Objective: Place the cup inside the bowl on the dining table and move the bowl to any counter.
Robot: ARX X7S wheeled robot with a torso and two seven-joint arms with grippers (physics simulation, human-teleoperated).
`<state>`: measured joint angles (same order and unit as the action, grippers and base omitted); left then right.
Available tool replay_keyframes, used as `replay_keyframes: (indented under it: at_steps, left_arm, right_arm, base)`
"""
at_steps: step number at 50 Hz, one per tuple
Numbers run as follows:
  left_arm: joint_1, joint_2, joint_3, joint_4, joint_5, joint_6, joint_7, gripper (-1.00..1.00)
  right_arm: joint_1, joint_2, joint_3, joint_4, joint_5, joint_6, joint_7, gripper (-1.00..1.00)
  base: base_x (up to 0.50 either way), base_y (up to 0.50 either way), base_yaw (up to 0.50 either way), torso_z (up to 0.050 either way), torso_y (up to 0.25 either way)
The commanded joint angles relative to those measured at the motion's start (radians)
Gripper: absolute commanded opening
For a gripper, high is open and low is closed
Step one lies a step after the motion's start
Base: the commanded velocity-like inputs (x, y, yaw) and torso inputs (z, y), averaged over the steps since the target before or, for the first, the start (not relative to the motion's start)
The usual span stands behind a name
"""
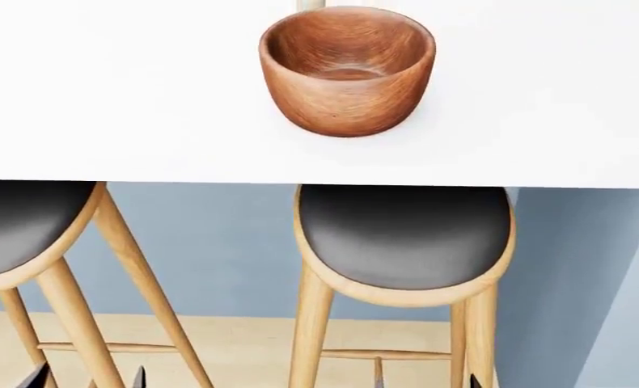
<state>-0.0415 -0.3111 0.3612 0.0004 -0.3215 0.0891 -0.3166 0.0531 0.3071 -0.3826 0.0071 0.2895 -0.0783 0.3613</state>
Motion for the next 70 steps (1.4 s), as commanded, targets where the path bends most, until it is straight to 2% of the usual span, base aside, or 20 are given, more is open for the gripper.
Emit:
replay_keyframes:
  at_steps: [1,8,33,38,42,45,48,57,59,62,63,65,67,70]
  left_arm:
    - [-0.018,0.015,0.014,-0.005,0.012,-0.015,-0.015,1.0]
    - [-0.015,0.008,0.007,-0.002,0.0,-0.02,-0.018,1.0]
    - [0.0,-0.011,-0.004,0.01,-0.022,-0.012,-0.019,1.0]
    - [-0.002,-0.019,0.016,0.043,-0.005,-0.061,-0.036,1.0]
    - [-0.005,-0.054,0.0,0.17,-0.042,-0.159,-0.069,1.0]
    - [-0.051,-0.091,-0.022,0.271,-0.092,-0.288,-0.099,1.0]
    - [-0.087,-0.115,-0.032,0.338,-0.118,-0.349,-0.109,1.0]
    - [-0.308,-0.182,-0.093,0.528,-0.275,-0.636,-0.162,1.0]
    - [-0.36,-0.189,-0.115,0.547,-0.366,-0.732,-0.174,1.0]
    - [-0.425,-0.208,-0.12,0.573,-0.396,-0.801,-0.192,1.0]
    - [-0.46,-0.207,-0.149,0.566,-0.466,-0.846,-0.192,1.0]
    - [-0.51,-0.216,-0.15,0.554,-0.478,-0.875,-0.19,1.0]
    - [-0.555,-0.213,-0.192,0.528,-0.566,-0.915,-0.18,1.0]
    - [-0.63,-0.216,-0.18,0.495,-0.554,-0.941,-0.182,1.0]
  right_arm:
    - [0.0,0.002,-0.004,0.003,-0.001,-0.003,0.002,1.0]
    - [0.0,0.003,-0.006,0.003,-0.001,-0.005,0.004,1.0]
    - [0.0,0.013,-0.017,-0.009,-0.033,-0.001,0.03,1.0]
    - [0.011,0.02,-0.033,-0.04,-0.056,0.043,0.043,1.0]
    - [0.033,0.052,-0.019,-0.153,-0.063,0.121,0.068,1.0]
    - [0.065,0.088,0.006,-0.237,0.042,0.21,0.022,1.0]
    - [0.081,0.116,0.023,-0.305,0.086,0.277,0.023,1.0]
    - [0.223,0.284,0.168,-0.586,0.291,0.553,0.054,1.0]
    - [0.278,0.322,0.177,-0.631,0.322,0.631,0.07,1.0]
    - [0.329,0.345,0.217,-0.625,0.403,0.69,0.06,1.0]
    - [0.35,0.359,0.238,-0.605,0.432,0.704,0.046,1.0]
    - [0.376,0.372,0.279,-0.597,0.481,0.721,0.046,1.0]
    - [0.421,0.388,0.302,-0.603,0.529,0.759,0.051,1.0]
    - [0.493,0.406,0.315,-0.593,0.585,0.812,0.052,1.0]
  base:
    - [0.0,0.0,0.0,0.05,0.0]
    - [0.0,0.0,0.0,0.05,0.0]
    - [0.0,0.0,0.0,0.0,0.0]
    - [0.0,0.0,0.0,0.0,0.0]
    - [0.0,0.0,0.0,0.0,0.0]
    - [0.0,0.0,0.0,0.0,0.0]
    - [0.0,0.0,0.0,0.0,0.0]
    - [0.0,0.0,0.0,0.0,0.0]
    - [0.0,0.0,0.0,0.0,0.0]
    - [0.0,0.0,0.0,0.0,0.0]
    - [0.0,0.0,0.0,0.0,0.0]
    - [0.0,0.0,0.0,0.0,0.0]
    - [0.0,0.0,0.0,0.0,0.0]
    - [0.0,0.0,0.0,0.0,0.0]
